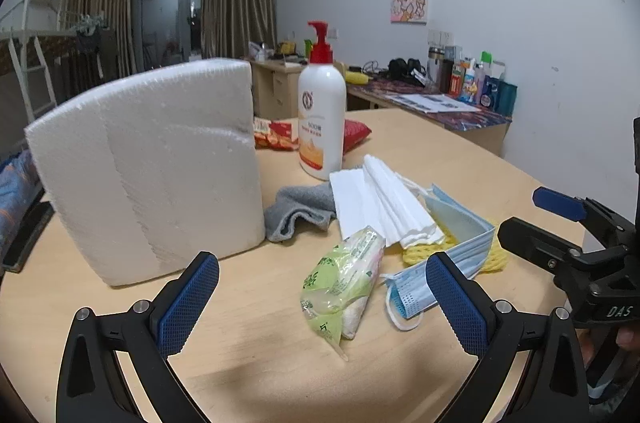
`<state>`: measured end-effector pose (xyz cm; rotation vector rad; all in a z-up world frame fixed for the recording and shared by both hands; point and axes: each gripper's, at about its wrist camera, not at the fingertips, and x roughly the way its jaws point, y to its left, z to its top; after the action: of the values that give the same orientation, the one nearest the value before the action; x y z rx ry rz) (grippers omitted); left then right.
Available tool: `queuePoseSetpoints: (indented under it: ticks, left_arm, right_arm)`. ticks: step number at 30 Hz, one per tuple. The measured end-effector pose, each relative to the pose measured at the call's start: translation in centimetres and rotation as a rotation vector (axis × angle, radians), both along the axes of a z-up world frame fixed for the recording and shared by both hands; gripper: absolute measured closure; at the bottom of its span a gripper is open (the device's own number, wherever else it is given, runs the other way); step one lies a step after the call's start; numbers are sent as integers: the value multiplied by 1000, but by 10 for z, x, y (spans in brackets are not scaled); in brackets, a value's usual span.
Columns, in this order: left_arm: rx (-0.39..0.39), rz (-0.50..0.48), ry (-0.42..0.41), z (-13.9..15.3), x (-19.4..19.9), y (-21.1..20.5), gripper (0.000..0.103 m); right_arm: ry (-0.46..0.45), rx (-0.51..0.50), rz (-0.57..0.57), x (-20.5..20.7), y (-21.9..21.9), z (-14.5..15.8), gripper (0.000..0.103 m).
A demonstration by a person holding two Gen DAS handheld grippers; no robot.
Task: Organize soft objects
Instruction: 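Grasp the green tissue pack with the left tool while the right tool grasps the blue masks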
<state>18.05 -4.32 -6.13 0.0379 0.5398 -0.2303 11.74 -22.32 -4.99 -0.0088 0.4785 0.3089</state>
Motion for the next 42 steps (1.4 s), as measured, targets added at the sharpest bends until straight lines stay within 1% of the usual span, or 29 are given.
queuePoseSetpoints:
  ticks: [3,6,10,15,17,19,21,22,23,25,27,28,30,32,35,37,38,40,42]
  left_arm:
    - [-7,-11,32,-6,10,1,0]
    - [-28,-21,57,-12,17,3,0]
    - [-56,-35,97,-19,25,5,0]
    - [-71,-38,120,-24,28,6,1]
    - [-73,-41,123,-24,29,6,7]
    - [-79,-50,135,-26,31,5,9]
    - [-80,-55,141,-27,32,4,18]
    - [-76,-57,147,-28,33,3,24]
    - [-72,-58,156,-29,34,2,26]
    - [-71,-68,178,-32,37,1,29]
    - [-68,-70,193,-34,38,1,31]
    - [-66,-69,196,-34,38,0,35]
    - [-67,-80,204,-35,38,0,39]
    - [-59,-83,206,-37,38,-3,46]
    - [-49,-93,222,-39,39,-4,52]
    - [-45,-96,234,-41,40,-5,54]
    - [-45,-95,236,-41,40,-4,59]
    - [-51,-99,243,-41,40,-4,61]
    - [-55,-94,245,-41,40,-3,61]
  right_arm:
    - [12,-2,10,4,2,-1,0]
    - [15,-26,8,9,8,-2,0]
    - [36,-20,31,15,9,-4,0]
    - [59,-20,33,19,10,-6,0]
    - [66,-21,42,19,9,-6,3]
    - [74,-25,41,20,9,-7,8]
    - [86,-32,41,22,9,-9,10]
    - [93,-36,43,23,9,-10,12]
    - [100,-37,46,25,9,-11,14]
    - [128,-35,59,28,8,-15,21]
    - [146,-39,70,30,9,-17,30]
    - [152,-43,71,31,9,-18,31]
    - [158,-41,78,32,9,-19,33]
    - [172,-42,81,34,8,-21,34]
    - [184,-41,93,35,9,-23,35]
    - [191,-49,96,36,9,-23,36]
    - [190,-46,97,36,10,-23,36]
    - [203,-43,106,37,10,-24,36]
    - [202,-50,106,37,12,-24,36]
